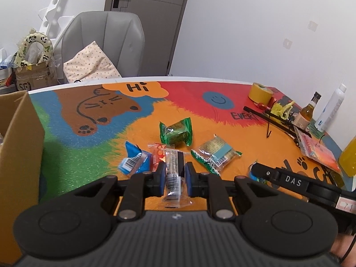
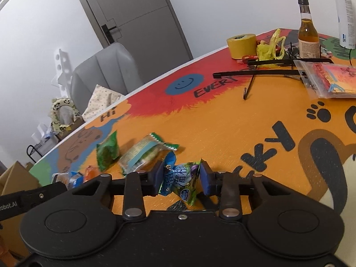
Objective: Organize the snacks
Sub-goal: 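Carry the stick snack and blue-green candy over the box with both tools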
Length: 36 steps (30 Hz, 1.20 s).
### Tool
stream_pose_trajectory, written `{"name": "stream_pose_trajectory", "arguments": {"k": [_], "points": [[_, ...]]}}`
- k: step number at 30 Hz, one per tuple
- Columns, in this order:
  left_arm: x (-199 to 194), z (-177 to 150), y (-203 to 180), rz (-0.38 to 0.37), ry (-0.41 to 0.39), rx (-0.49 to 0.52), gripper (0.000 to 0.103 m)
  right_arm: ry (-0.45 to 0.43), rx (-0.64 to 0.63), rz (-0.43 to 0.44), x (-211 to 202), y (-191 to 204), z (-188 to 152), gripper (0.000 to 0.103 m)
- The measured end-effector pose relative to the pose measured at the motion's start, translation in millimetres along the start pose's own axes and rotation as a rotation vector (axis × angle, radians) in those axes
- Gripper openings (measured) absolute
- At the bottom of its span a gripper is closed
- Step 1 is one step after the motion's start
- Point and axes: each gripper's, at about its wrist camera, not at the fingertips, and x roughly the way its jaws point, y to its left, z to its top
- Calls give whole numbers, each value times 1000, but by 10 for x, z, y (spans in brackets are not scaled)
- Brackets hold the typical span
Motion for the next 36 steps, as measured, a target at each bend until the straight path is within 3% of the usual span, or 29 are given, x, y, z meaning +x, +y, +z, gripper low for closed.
{"name": "stream_pose_trajectory", "arguments": {"k": [17, 36], "points": [[-526, 54, 184, 11, -76, -15, 17, -60, -45, 59, -399, 379, 23, 33], [-995, 56, 720, 51, -137, -68, 17, -62, -123, 143, -536, 1056, -95, 33]]}}
